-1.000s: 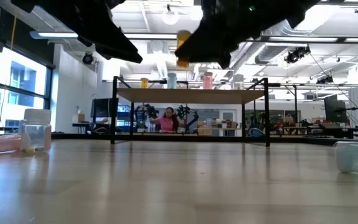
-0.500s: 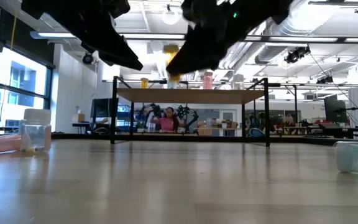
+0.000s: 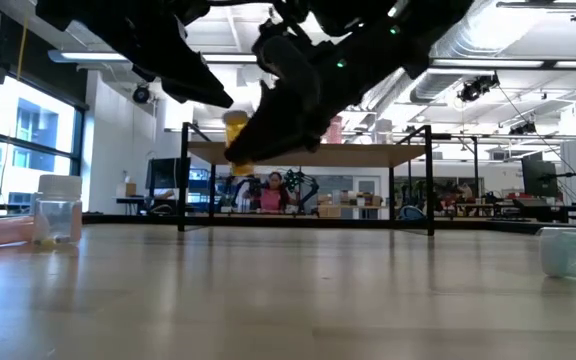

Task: Pick and place medicine bottles onto shelf by color
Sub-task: Put the left orange pill bottle on the shelf

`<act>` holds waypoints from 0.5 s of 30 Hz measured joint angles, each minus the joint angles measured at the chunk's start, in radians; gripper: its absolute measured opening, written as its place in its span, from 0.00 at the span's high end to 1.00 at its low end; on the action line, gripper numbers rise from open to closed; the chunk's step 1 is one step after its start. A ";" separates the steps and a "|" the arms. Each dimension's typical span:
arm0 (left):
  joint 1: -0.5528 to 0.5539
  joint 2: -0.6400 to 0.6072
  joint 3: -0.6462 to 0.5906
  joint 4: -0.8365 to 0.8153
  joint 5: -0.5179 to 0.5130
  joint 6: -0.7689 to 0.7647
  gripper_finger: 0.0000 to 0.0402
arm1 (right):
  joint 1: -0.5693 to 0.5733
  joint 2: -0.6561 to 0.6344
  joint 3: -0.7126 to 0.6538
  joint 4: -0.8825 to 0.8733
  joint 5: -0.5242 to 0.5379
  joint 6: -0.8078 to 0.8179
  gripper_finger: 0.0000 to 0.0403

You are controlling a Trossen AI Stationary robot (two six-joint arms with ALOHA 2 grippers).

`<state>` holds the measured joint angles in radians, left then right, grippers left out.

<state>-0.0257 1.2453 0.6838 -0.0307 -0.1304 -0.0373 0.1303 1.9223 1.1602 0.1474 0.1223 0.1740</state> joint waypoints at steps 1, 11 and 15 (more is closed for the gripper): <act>0.000 0.000 0.000 0.001 0.000 0.004 0.49 | 0.000 0.005 0.007 0.002 0.002 -0.008 0.79; 0.000 0.000 0.000 0.006 0.040 0.015 0.49 | 0.000 0.012 0.026 0.043 0.064 -0.018 0.79; 0.000 0.000 0.000 0.012 0.040 0.015 0.49 | 0.000 0.012 0.026 0.063 0.064 -0.018 0.79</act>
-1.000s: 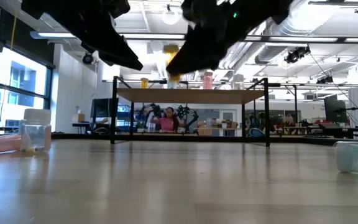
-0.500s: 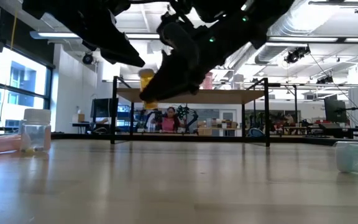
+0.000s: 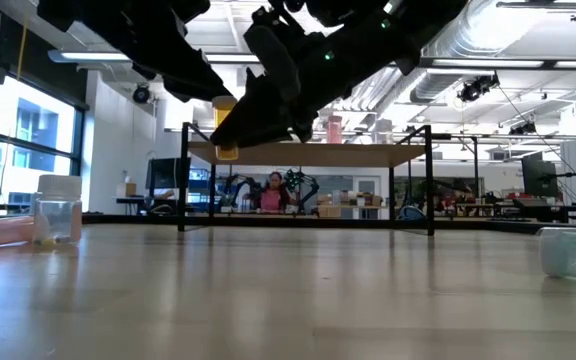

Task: Pick and place medicine bottles onto shelf by color
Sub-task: Put the left orange pill bottle on the shelf

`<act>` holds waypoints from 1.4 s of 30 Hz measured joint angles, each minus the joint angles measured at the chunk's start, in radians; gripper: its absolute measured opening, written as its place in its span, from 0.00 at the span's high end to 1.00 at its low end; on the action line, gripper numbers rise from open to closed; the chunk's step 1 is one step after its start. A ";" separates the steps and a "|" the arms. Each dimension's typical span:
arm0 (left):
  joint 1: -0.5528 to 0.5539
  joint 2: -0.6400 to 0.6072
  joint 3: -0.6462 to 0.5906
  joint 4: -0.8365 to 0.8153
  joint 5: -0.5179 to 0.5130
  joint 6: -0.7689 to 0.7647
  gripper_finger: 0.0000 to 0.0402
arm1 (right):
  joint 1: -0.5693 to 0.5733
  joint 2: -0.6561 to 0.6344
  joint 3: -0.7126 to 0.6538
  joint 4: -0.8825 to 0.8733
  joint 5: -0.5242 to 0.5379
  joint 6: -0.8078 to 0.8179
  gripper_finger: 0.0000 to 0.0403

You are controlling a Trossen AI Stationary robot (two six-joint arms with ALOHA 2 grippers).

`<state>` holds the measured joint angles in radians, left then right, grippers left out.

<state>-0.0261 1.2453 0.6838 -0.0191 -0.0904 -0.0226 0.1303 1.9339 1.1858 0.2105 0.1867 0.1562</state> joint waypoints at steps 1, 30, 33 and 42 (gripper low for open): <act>0.000 0.000 0.000 0.000 0.000 0.000 0.49 | 0.000 0.000 0.000 0.001 0.000 0.000 0.79; 0.000 0.000 0.000 0.000 -0.044 0.000 0.49 | 0.012 -0.002 -0.001 0.058 -0.037 0.020 0.79; 0.000 0.000 0.000 0.001 -0.044 0.000 0.50 | 0.012 -0.002 -0.001 0.078 -0.036 0.019 0.79; 0.000 0.000 0.000 0.017 -0.041 -0.001 0.61 | 0.011 -0.002 -0.001 0.078 -0.034 -0.001 0.79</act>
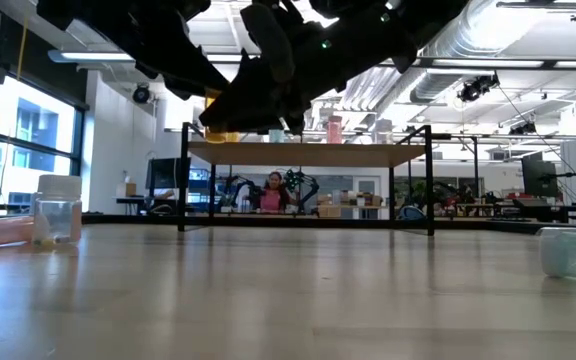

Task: Pick and place medicine bottles onto shelf by color
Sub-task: Put the left orange pill bottle on the shelf

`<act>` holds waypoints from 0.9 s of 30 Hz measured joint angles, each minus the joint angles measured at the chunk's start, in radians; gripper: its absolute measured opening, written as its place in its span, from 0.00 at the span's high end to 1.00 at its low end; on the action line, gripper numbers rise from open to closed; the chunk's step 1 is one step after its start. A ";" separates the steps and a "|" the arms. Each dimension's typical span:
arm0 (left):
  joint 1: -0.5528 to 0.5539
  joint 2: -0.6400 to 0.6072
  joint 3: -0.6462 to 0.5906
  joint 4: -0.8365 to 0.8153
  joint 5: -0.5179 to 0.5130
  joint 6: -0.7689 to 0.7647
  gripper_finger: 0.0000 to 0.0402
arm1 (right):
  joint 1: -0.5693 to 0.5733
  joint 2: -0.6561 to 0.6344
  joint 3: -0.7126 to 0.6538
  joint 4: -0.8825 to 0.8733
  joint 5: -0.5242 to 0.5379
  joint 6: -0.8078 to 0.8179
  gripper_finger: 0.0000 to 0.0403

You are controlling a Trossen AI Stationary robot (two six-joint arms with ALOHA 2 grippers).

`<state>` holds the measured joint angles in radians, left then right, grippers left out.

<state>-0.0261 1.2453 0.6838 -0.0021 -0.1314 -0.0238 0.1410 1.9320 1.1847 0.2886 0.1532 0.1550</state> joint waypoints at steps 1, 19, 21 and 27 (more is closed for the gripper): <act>0.000 0.000 0.000 0.000 0.000 0.000 0.63 | -0.001 0.000 0.000 0.000 0.000 -0.005 0.79; -0.001 0.000 0.000 -0.002 0.026 -0.025 0.71 | -0.010 0.000 0.000 0.001 -0.005 -0.029 0.79; -0.001 0.000 0.000 -0.002 0.026 -0.025 0.71 | -0.010 0.000 0.000 0.001 -0.005 -0.033 0.78; -0.001 0.000 0.000 -0.001 0.026 -0.027 0.71 | -0.011 0.000 0.000 0.001 -0.006 -0.050 0.69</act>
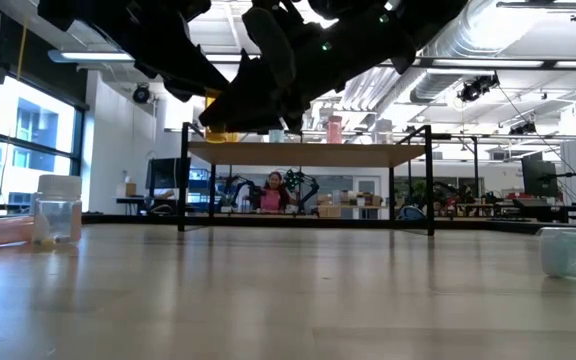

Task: Pick and place medicine bottles onto shelf by color
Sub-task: Put the left orange pill bottle on the shelf

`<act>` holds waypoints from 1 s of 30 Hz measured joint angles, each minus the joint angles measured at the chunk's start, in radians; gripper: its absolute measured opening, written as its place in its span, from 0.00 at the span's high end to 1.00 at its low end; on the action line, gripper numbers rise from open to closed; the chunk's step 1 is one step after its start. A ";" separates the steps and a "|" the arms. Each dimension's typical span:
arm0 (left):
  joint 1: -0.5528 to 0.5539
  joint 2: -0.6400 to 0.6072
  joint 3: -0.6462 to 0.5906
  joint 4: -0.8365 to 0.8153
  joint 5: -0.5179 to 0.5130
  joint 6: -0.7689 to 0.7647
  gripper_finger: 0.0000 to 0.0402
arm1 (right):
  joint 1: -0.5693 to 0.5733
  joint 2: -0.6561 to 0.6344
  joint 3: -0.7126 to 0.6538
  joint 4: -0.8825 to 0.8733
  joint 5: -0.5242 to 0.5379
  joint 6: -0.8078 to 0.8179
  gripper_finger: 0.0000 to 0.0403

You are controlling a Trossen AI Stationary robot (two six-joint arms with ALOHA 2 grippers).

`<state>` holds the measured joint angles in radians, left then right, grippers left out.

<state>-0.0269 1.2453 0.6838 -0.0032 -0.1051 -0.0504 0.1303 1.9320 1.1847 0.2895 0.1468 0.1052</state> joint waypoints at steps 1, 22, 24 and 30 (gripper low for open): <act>0.000 0.000 0.000 0.000 0.000 0.000 0.71 | 0.000 0.000 0.000 0.000 0.000 0.002 0.67; 0.000 0.000 0.000 0.000 -0.064 0.017 0.71 | 0.000 -0.197 0.000 -0.354 0.009 -0.038 0.56; 0.000 0.000 0.000 0.000 -0.066 0.018 0.71 | 0.001 -0.207 0.000 -0.386 0.010 -0.039 0.56; 0.010 0.000 0.000 0.000 -0.083 0.039 0.71 | 0.001 -0.239 -0.001 -0.487 0.077 -0.039 0.56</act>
<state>-0.0171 1.2453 0.6838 -0.0031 -0.1885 -0.0116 0.1314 1.6928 1.1839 -0.1974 0.2234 0.0658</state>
